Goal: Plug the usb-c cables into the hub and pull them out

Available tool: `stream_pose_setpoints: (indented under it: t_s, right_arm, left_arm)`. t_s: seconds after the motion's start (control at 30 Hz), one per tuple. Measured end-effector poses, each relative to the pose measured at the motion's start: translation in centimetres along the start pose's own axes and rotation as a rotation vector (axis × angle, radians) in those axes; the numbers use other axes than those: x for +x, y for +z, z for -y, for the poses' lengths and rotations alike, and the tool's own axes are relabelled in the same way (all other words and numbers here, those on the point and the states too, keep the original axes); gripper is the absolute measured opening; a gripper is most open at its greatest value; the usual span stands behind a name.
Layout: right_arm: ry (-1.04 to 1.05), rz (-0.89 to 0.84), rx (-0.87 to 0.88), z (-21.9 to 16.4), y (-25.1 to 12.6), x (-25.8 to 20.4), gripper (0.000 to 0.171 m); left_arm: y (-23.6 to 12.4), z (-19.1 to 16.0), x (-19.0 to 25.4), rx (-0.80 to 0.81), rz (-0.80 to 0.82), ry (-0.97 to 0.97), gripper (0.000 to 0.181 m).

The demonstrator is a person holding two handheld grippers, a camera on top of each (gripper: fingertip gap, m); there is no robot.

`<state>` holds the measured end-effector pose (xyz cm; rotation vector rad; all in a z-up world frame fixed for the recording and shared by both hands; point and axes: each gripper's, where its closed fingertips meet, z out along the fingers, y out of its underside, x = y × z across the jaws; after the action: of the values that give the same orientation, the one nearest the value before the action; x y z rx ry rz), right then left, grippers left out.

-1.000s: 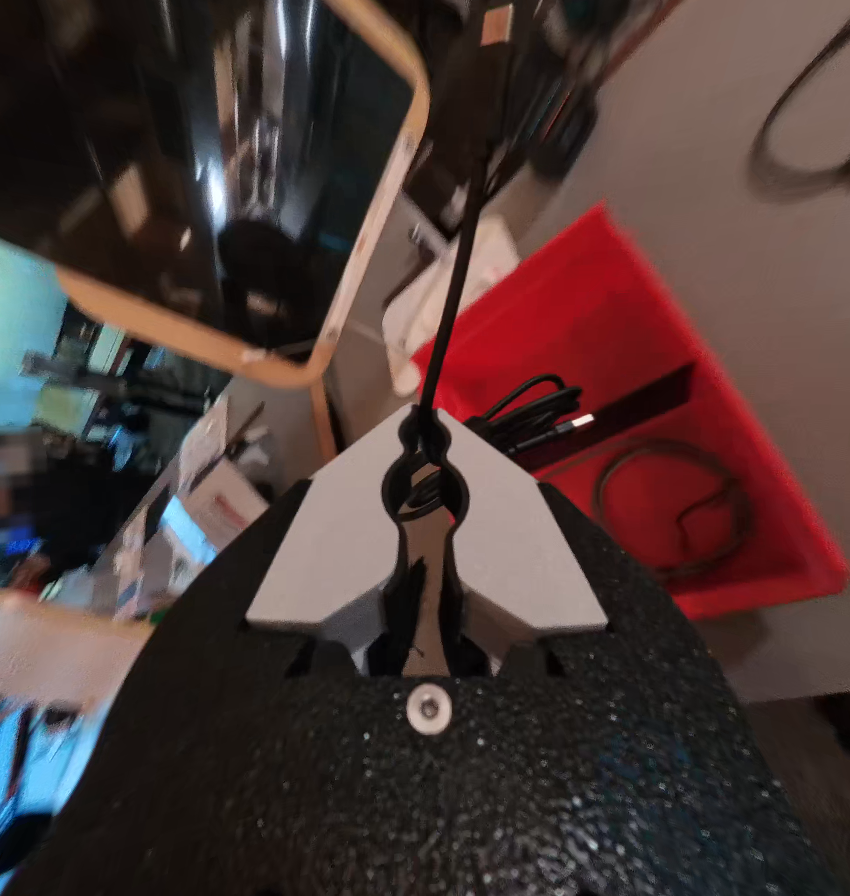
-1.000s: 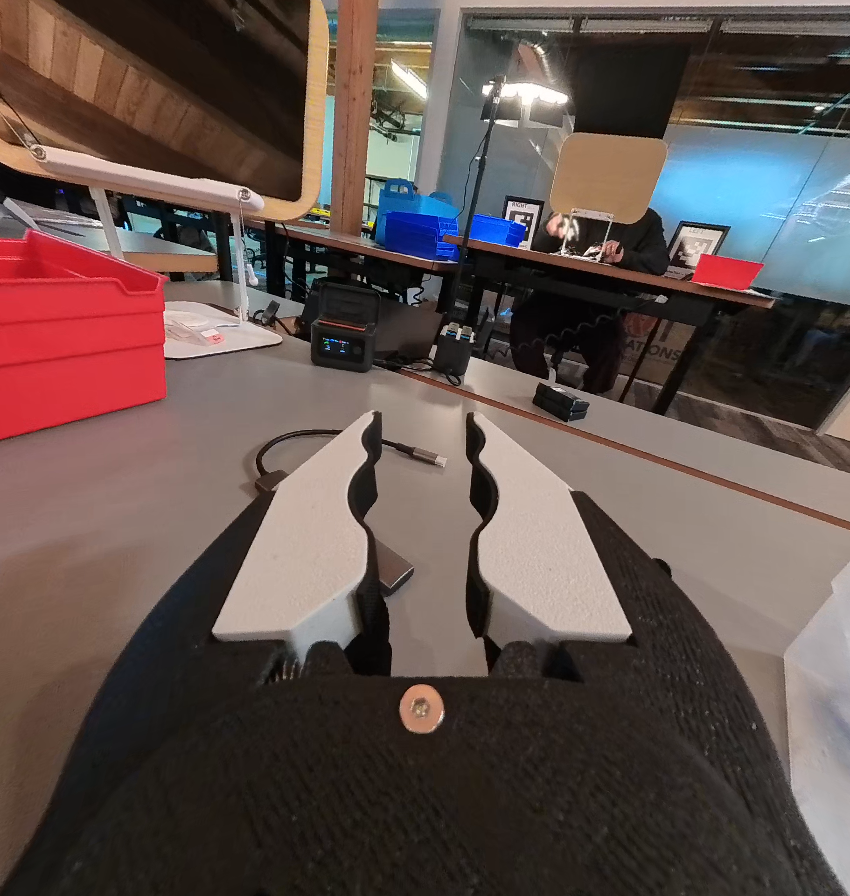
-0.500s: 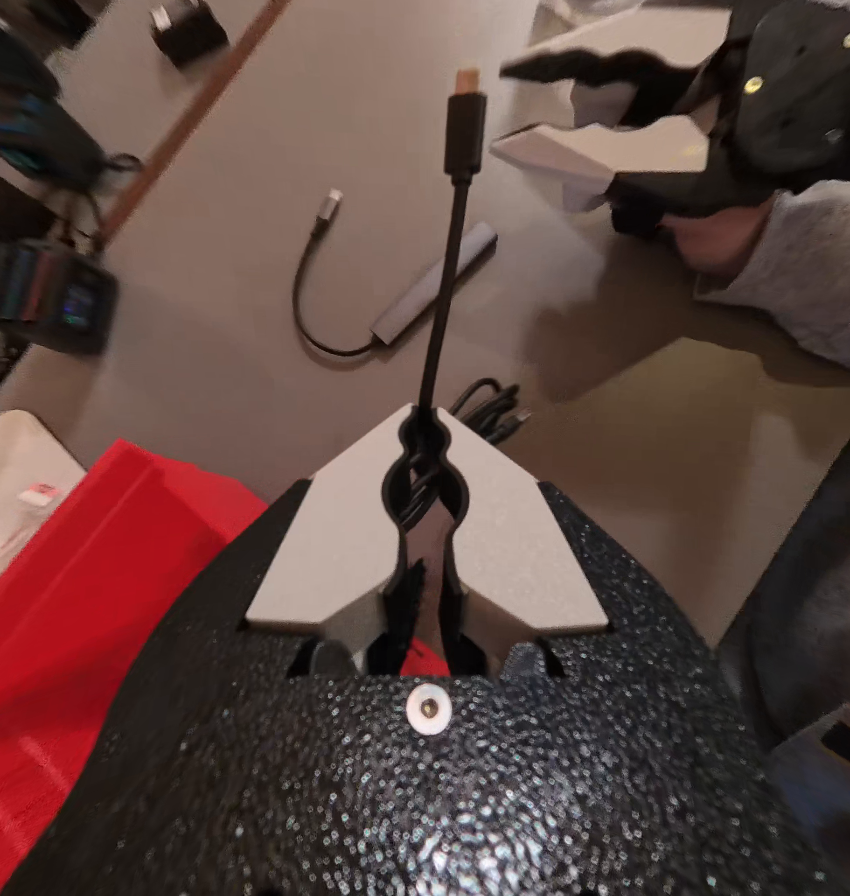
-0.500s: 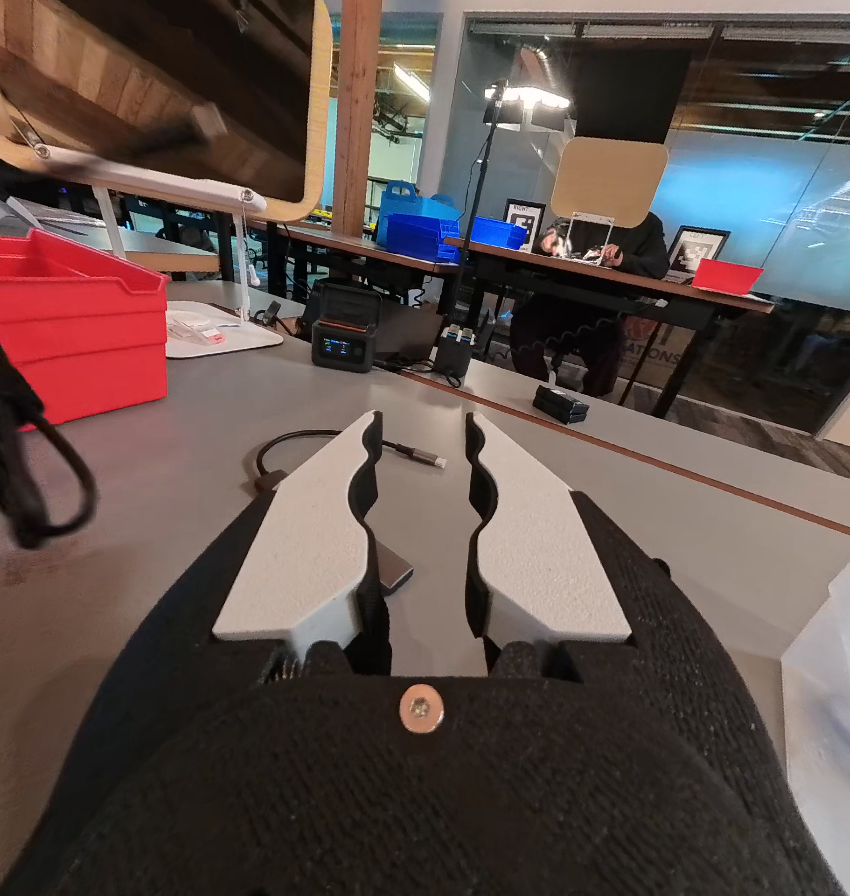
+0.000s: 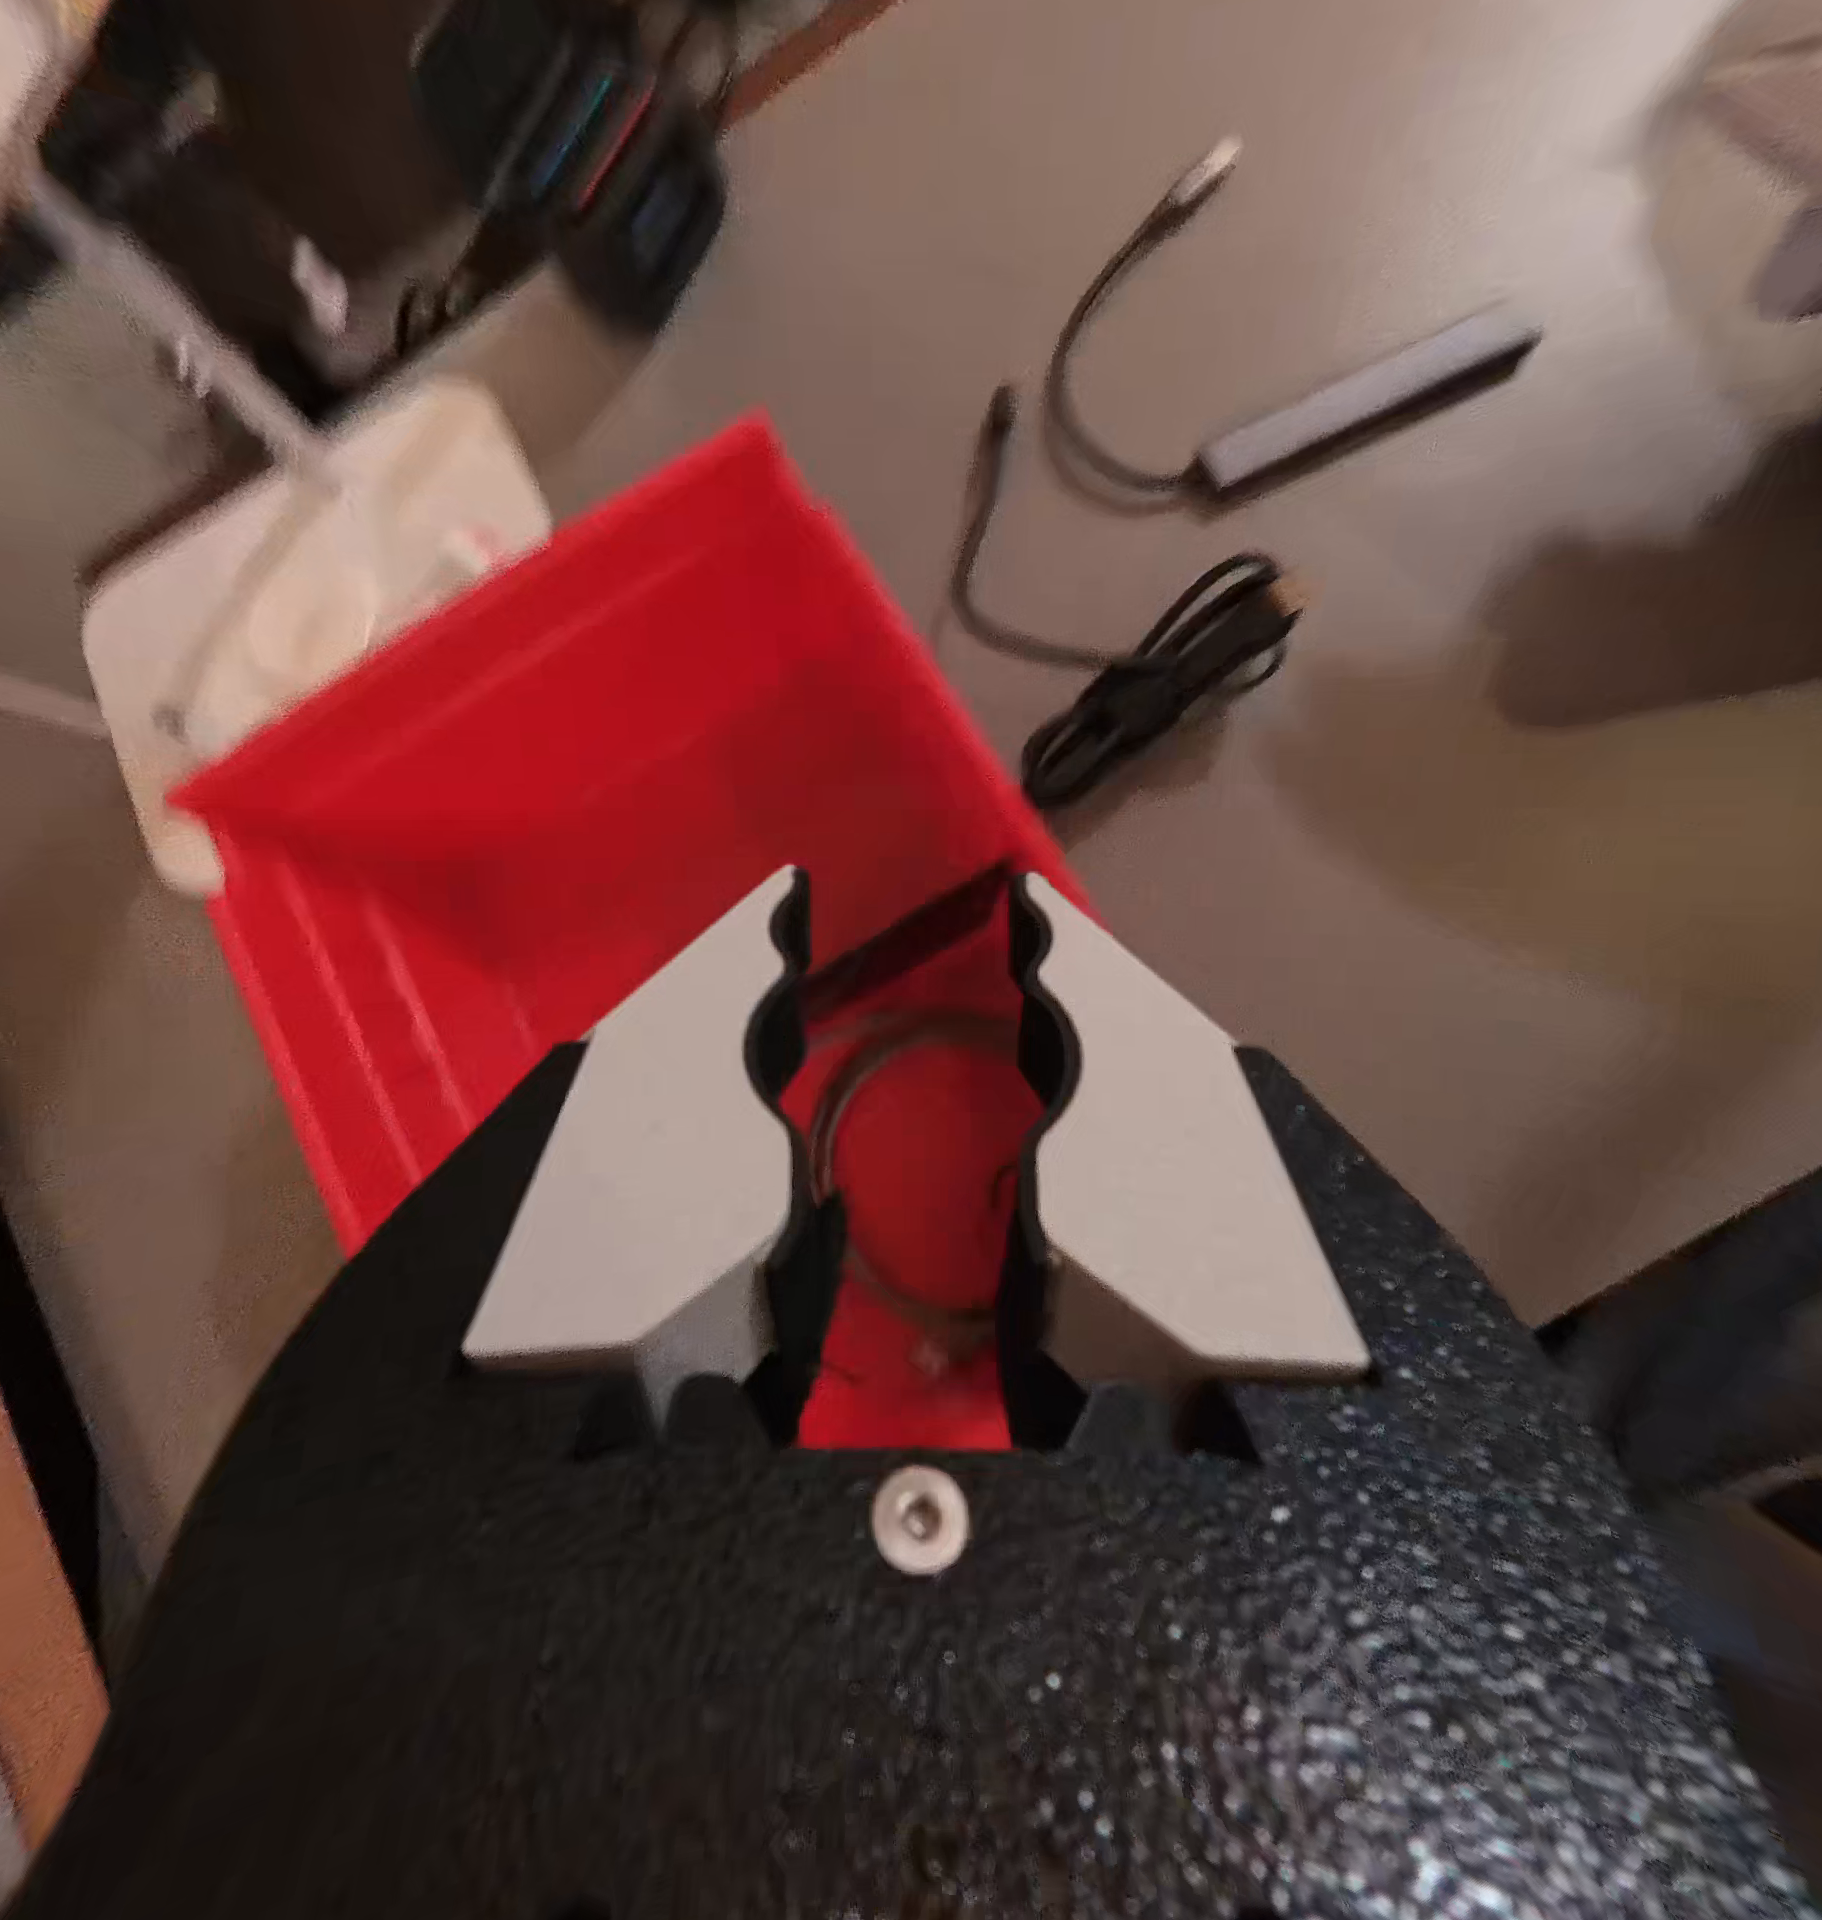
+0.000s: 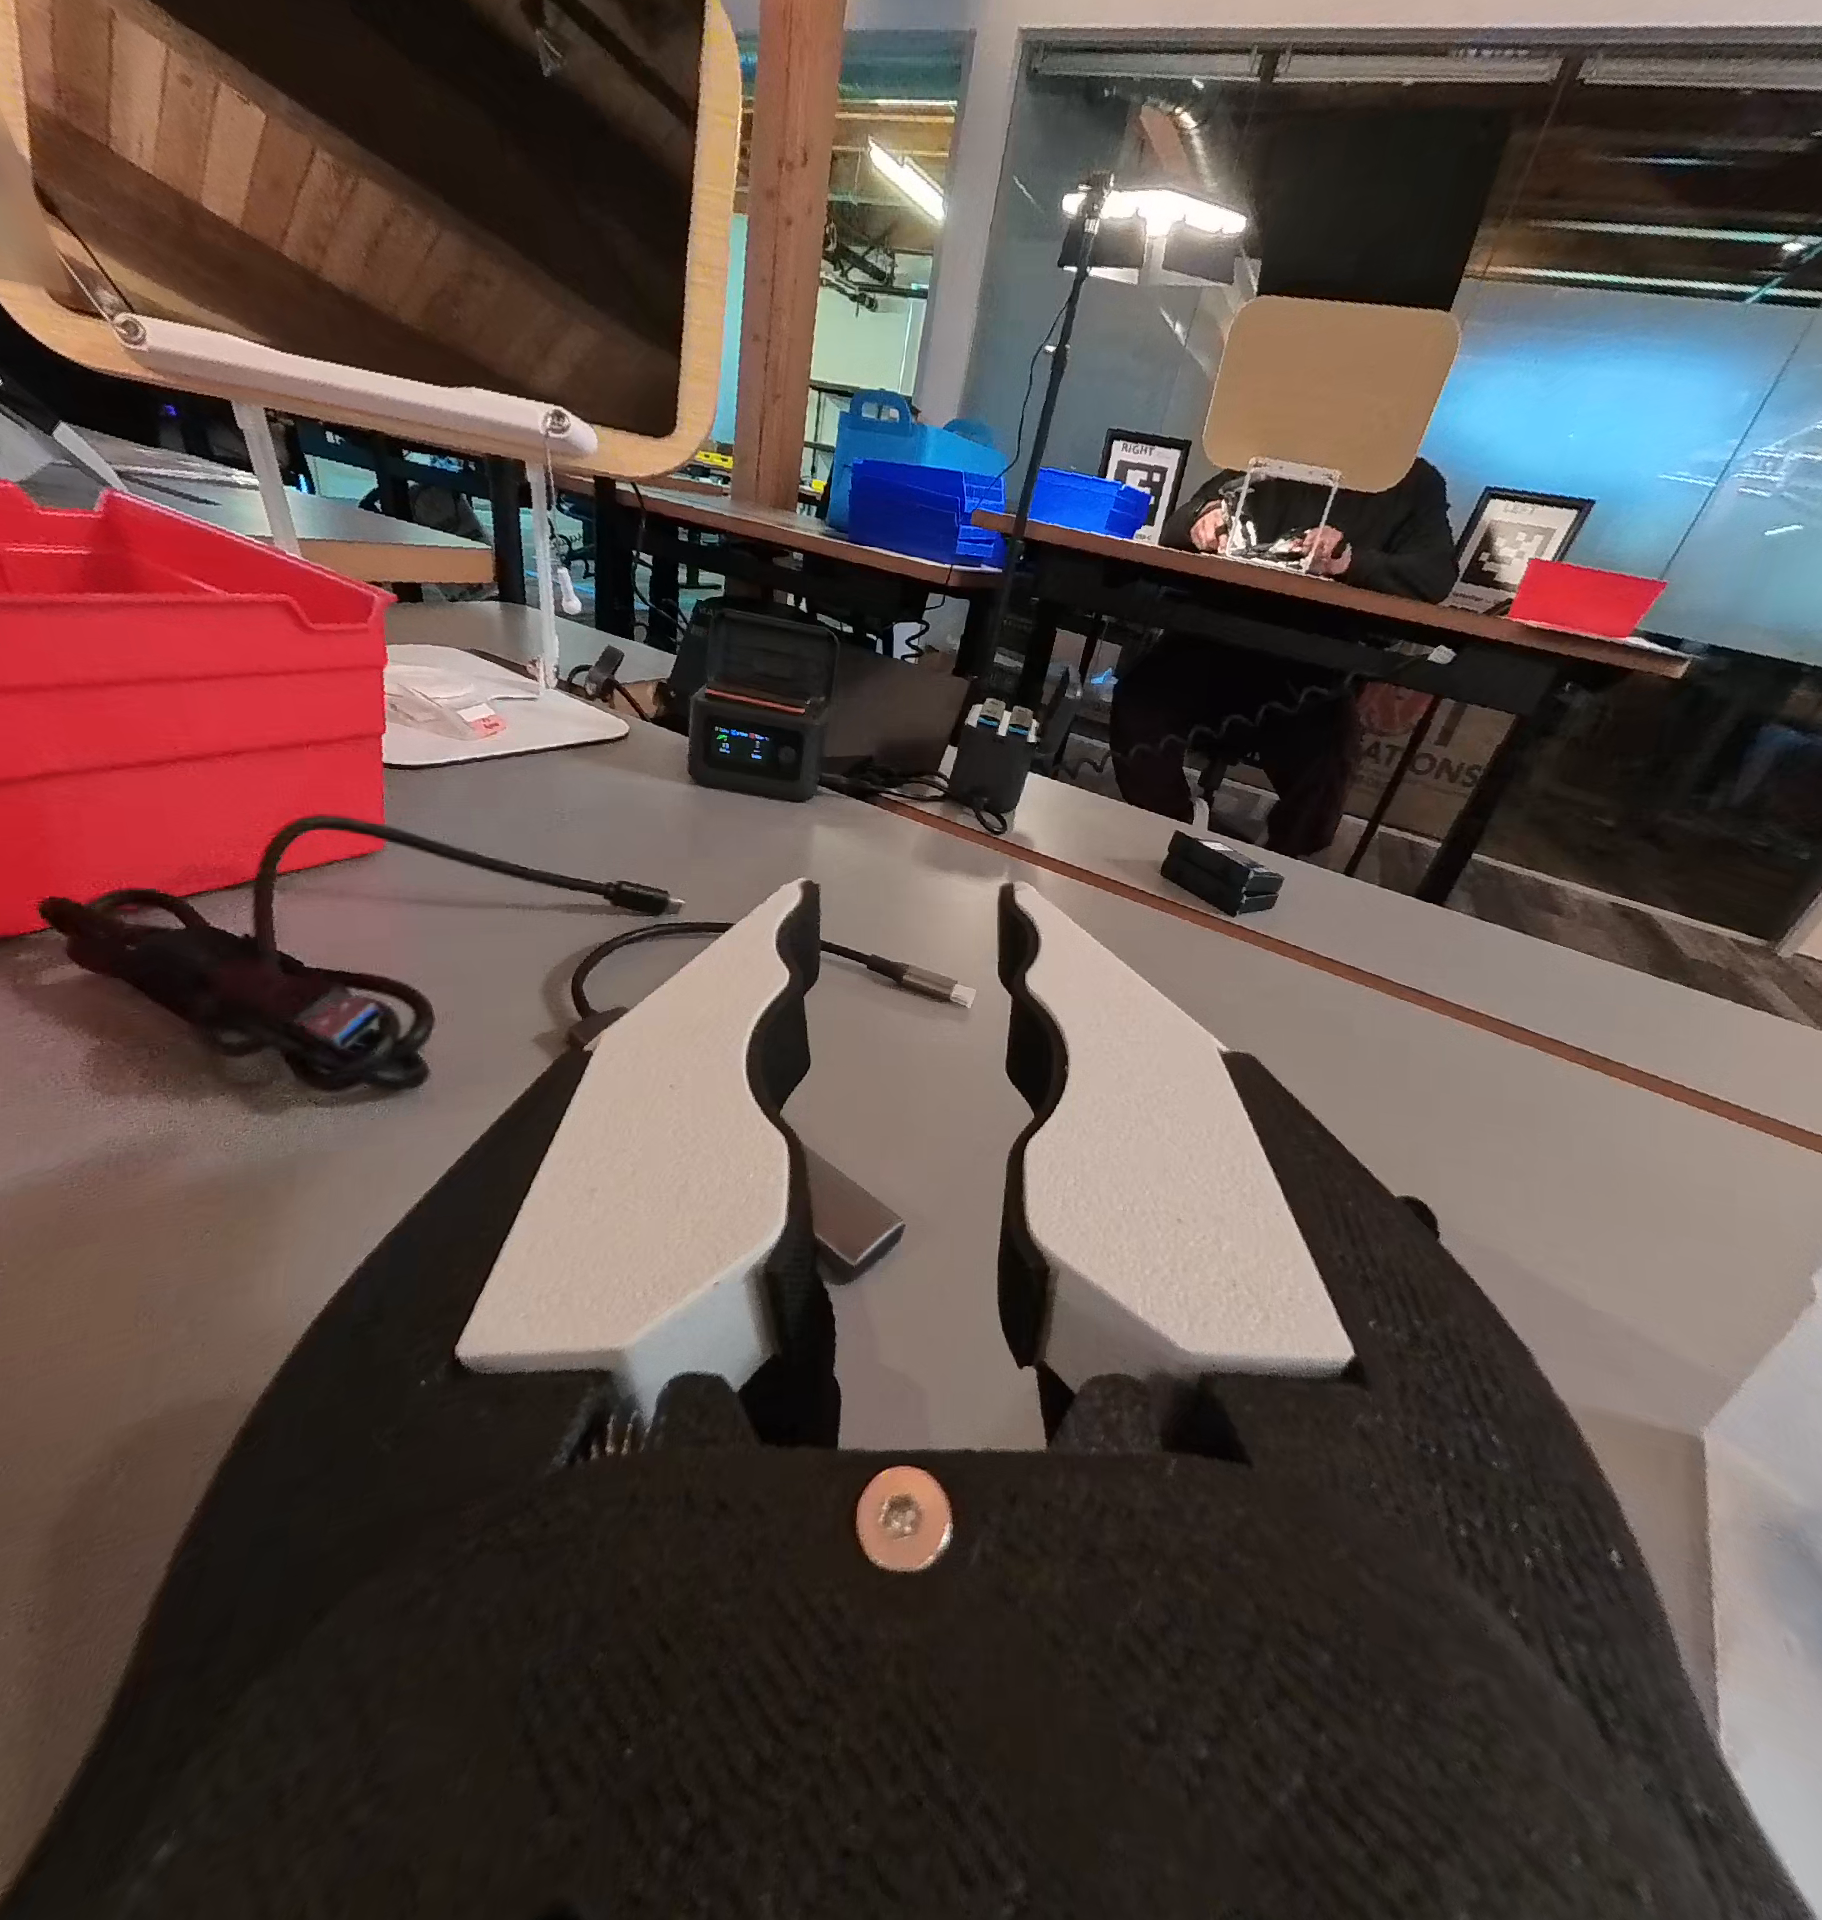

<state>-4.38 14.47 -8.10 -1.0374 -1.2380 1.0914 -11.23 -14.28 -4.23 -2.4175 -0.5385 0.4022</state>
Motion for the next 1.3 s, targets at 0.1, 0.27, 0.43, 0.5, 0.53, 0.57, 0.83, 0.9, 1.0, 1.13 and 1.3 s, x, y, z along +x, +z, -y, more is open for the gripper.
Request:
stream_pose_setpoints:
  t_s: [0.1, 0.27, 0.43, 0.5, 0.53, 0.57, 0.83, 0.9, 1.0, 1.13, 1.3]
  right_arm:
    - [-0.009, 0.007, -0.002, 0.0, 0.1, -0.2, 0.033]
    - [0.001, 0.01, -0.003, -0.1, 0.1, -0.1, 0.033]
    - [-0.005, 0.013, -0.002, 0.0, 0.1, -0.2, 0.033]
    - [-0.009, 0.015, -0.003, -0.1, 0.1, -0.2, 0.033]
    - [-0.009, 0.015, -0.003, 0.0, 0.1, -0.2, 0.033]
    - [-0.009, 0.015, -0.002, 0.0, 0.1, -0.2, 0.033]
    - [-0.01, 0.018, 0.001, 0.0, 0.1, -0.2, 0.033]
    - [-0.009, 0.016, 0.001, 0.0, 0.1, -0.2, 0.033]
    - [-0.011, 0.015, 0.001, 0.0, 0.1, -0.2, 0.033]
    - [-0.006, 0.011, 0.002, 0.1, 0.1, -0.2, 0.033]
    - [-0.003, -0.001, 0.013, 0.3, -0.1, 0.1, 0.033]
  left_arm:
    - [0.5, -5.9, -2.2, -0.194, 0.01, -0.12, 0.035]
    - [3.5, -13.6, -3.4, -0.432, 0.007, -0.163, 0.032]
    - [5.5, -15.1, -3.3, -0.408, -0.105, -0.257, 0.031]
    - [5.8, -15.4, -3.4, -0.411, -0.13, -0.29, 0.031]
    - [5.9, -15.7, -3.4, -0.419, -0.133, -0.29, 0.031]
    - [6.0, -15.9, -3.4, -0.431, -0.13, -0.281, 0.03]
    - [5.0, -16.8, -4.2, -0.528, 0.065, -0.044, 0.001]
    - [3.6, -15.1, -4.9, -0.468, 0.137, -0.027, 0.001]
    - [-0.2, -11.4, -6.1, -0.358, 0.285, 0.025, 0.001]
    - [-6.7, -3.5, -6.8, -0.139, 0.475, 0.134, 0.001]
    - [-11.6, 6.7, -3.4, 0.098, 0.392, 0.248, 0.001]
